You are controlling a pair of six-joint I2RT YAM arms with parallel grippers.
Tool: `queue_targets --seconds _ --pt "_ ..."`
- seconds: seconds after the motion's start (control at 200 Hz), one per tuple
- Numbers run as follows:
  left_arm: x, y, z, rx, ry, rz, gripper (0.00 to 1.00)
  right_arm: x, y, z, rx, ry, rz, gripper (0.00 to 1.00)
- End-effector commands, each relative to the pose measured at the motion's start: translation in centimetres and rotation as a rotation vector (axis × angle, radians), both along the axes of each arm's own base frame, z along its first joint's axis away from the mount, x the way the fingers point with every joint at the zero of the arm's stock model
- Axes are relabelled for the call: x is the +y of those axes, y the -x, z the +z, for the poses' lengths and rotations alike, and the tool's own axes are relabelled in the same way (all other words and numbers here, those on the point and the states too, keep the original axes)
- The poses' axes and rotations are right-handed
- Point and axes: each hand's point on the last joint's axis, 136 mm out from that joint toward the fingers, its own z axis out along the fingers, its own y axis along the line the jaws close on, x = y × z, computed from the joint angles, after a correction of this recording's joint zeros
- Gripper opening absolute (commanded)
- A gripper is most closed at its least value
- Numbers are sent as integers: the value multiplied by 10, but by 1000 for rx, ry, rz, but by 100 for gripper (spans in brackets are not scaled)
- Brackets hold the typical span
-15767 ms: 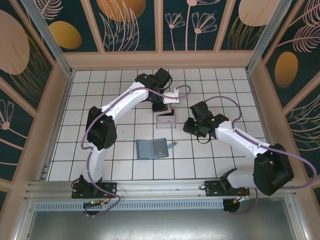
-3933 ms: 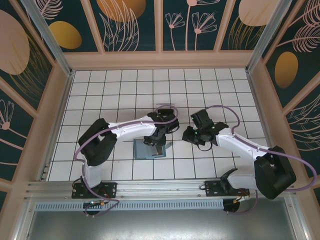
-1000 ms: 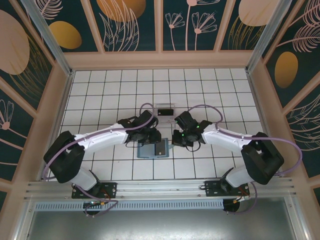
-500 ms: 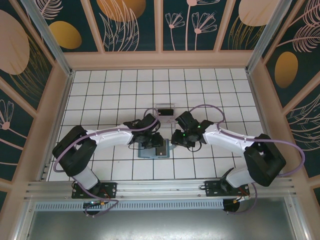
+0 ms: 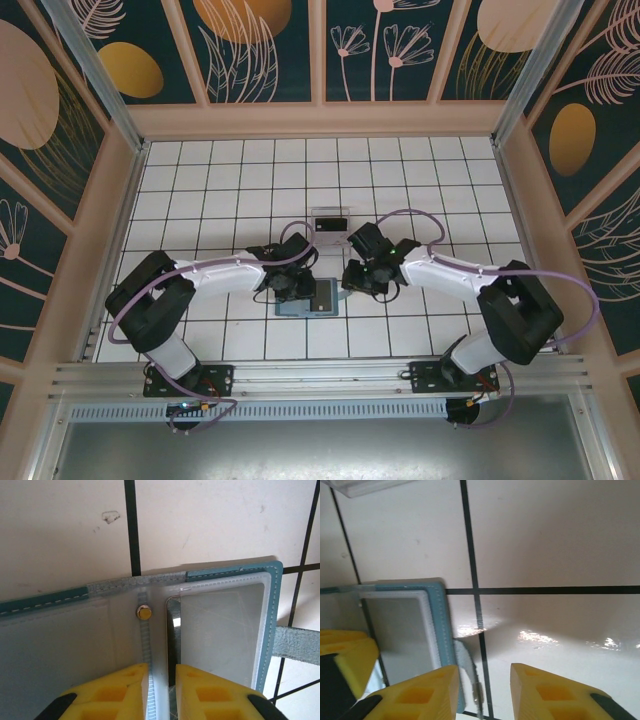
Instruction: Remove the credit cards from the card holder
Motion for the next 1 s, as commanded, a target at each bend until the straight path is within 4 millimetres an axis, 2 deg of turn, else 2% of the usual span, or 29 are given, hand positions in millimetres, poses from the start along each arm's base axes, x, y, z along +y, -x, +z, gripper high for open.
queue_targets --seconds 0.0,0.26,0.4,0.505,0.796,0.996 --pt "18 6 -9 4 -77 -6 20 -1 6 -12 20 15 15 28" --pt "33 8 -22 6 -155 -3 12 -6 8 -21 34 45 16 11" --pt "30 8 -22 5 -139 -11 14 -7 9 -23 39 50 17 9" --pt "25 5 -15 -8 -113 -11 16 -7 7 -19 31 52 13 9" --pt "7 -14 34 -111 -4 17 21 -8 -4 10 -26 65 -12 24" --pt "-11 -19 44 -102 119 36 21 1 -11 38 -74 54 -11 29"
